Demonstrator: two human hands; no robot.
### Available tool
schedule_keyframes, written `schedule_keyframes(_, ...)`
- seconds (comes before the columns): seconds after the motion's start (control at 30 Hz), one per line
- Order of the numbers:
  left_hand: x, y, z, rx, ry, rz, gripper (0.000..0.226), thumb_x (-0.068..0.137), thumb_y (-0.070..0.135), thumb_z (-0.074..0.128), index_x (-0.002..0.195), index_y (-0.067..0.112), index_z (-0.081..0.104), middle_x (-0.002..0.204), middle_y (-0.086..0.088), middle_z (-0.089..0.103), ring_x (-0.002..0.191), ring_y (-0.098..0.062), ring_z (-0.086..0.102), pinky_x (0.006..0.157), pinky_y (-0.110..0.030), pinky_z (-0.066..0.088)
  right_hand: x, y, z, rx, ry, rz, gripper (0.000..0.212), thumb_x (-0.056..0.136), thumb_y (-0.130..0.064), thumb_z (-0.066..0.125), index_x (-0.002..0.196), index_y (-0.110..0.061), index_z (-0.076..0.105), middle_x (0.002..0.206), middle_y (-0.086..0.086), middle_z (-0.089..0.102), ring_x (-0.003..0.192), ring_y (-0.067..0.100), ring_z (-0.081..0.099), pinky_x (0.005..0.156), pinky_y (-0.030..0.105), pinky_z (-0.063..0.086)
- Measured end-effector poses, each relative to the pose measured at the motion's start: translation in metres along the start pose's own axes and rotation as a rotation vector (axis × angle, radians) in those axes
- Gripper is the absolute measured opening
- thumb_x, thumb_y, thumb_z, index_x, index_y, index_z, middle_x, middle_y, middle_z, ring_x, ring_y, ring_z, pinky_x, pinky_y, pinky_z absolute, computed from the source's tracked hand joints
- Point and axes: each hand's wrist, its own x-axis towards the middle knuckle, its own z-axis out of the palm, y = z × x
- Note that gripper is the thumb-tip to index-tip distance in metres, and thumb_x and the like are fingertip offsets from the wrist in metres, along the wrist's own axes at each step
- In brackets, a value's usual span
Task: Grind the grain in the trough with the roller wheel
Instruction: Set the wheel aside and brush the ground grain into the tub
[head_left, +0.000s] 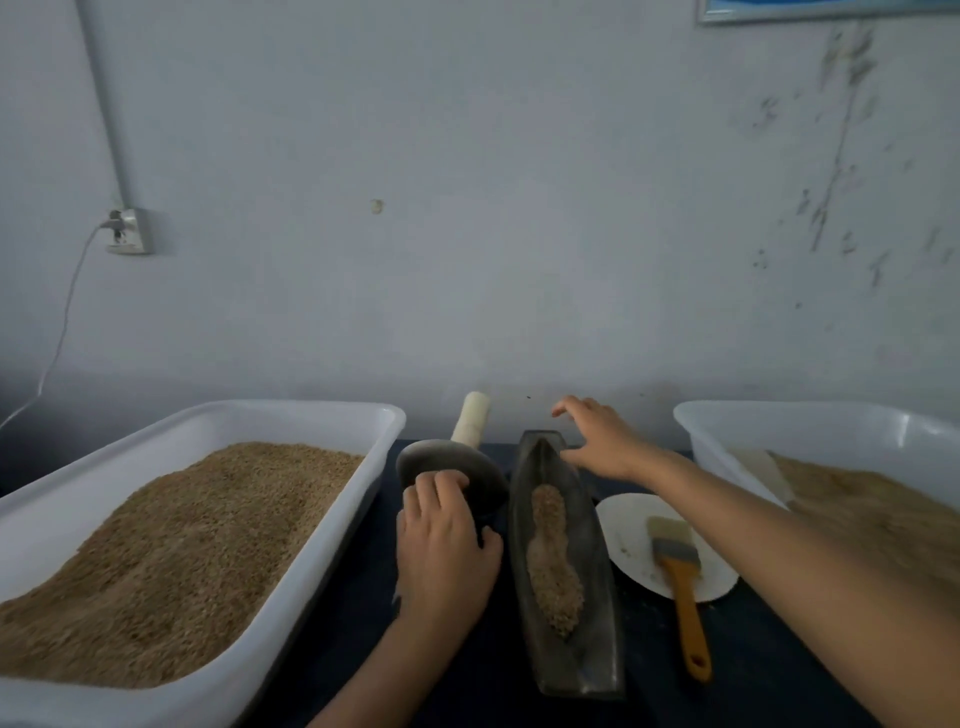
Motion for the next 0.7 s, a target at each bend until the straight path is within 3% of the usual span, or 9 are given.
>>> schedule_keyframes(0.07,0.0,0.011,0.002,-0.171,-0.097,-0.034,0.043,0.086,0.032,0.06,0.123,0.021,0.04,0.119,0.006,0.04,0.11,-0.009,0.041,0.086,-0.017,0.033,-0.019,0.011,0.001,0.148,0.042,0.112,0.042,0.093,-0.021,0.06,0.131,-0.013,0.043,0.131,0.009,0.046,0.119,0.027,0.047,0.092,0.034,0.042)
schedule_keyframes(0.2,0.01,0.02,0.015,-0.539,-0.453,-0.433,0.054,0.09,0.031,0.059,0.134,0.006,0.039,0.13,-0.009,0.047,0.109,-0.017,0.05,0.085,-0.026,0.043,-0.048,0.014,0.012,0.25,0.024,0.303,0.036,0.097,-0.019,0.052,0.125,0.002,0.05,0.121,0.022,0.055,0.102,0.03,0.057,0.08,0.039,0.051)
schedule_keyframes(0.3,0.011,0.023,0.023,-0.765,-0.573,-0.668,0.053,0.09,0.03,0.059,0.129,-0.003,0.045,0.119,-0.016,0.058,0.105,-0.027,0.058,0.089,-0.035,0.049,-0.061,0.002,0.02,0.354,-0.06,0.391,0.038,0.096,-0.018,0.051,0.121,0.011,0.053,0.116,0.029,0.059,0.085,0.03,0.063,0.06,0.032,0.056)
schedule_keyframes(0.43,0.013,0.029,0.027,-0.869,-0.611,-0.75,0.048,0.091,0.028,0.058,0.124,-0.006,0.053,0.113,-0.019,0.062,0.1,-0.031,0.061,0.078,-0.032,0.05,-0.069,-0.006,0.032,0.441,-0.117,0.44,0.029,0.097,-0.019,0.049,0.109,0.004,0.058,0.102,0.02,0.065,0.084,0.031,0.067,0.072,0.041,0.059)
schedule_keyframes(0.53,0.014,0.037,0.027,-0.848,-0.648,-0.788,0.053,0.09,0.026,0.06,0.13,-0.005,0.047,0.119,-0.021,0.059,0.101,-0.032,0.06,0.062,-0.028,0.047,-0.072,-0.013,0.042,0.396,-0.054,0.421,0.019,0.095,-0.021,0.049,0.088,-0.004,0.054,0.094,0.014,0.062,0.089,0.033,0.063,0.076,0.042,0.054)
schedule_keyframes(0.6,0.015,0.037,0.027,-0.84,-0.645,-0.803,0.048,0.09,0.021,0.059,0.128,-0.005,0.049,0.115,-0.021,0.06,0.097,-0.031,0.06,0.062,-0.028,0.047,-0.07,-0.015,0.048,0.305,-0.012,0.403,0.027,0.095,-0.021,0.049,0.071,-0.013,0.04,0.08,0.006,0.052,0.083,0.028,0.056,0.066,0.034,0.041)
schedule_keyframes(0.7,0.017,0.036,0.025,-0.878,-0.654,-0.813,0.027,0.092,0.011,0.053,0.113,-0.004,0.059,0.098,-0.02,0.065,0.084,-0.03,0.062,0.063,-0.029,0.048,-0.067,-0.015,0.052,0.266,0.05,0.399,0.036,0.096,-0.015,0.046,0.064,-0.015,0.03,0.067,0.002,0.037,0.062,0.018,0.04,0.05,0.028,0.025)
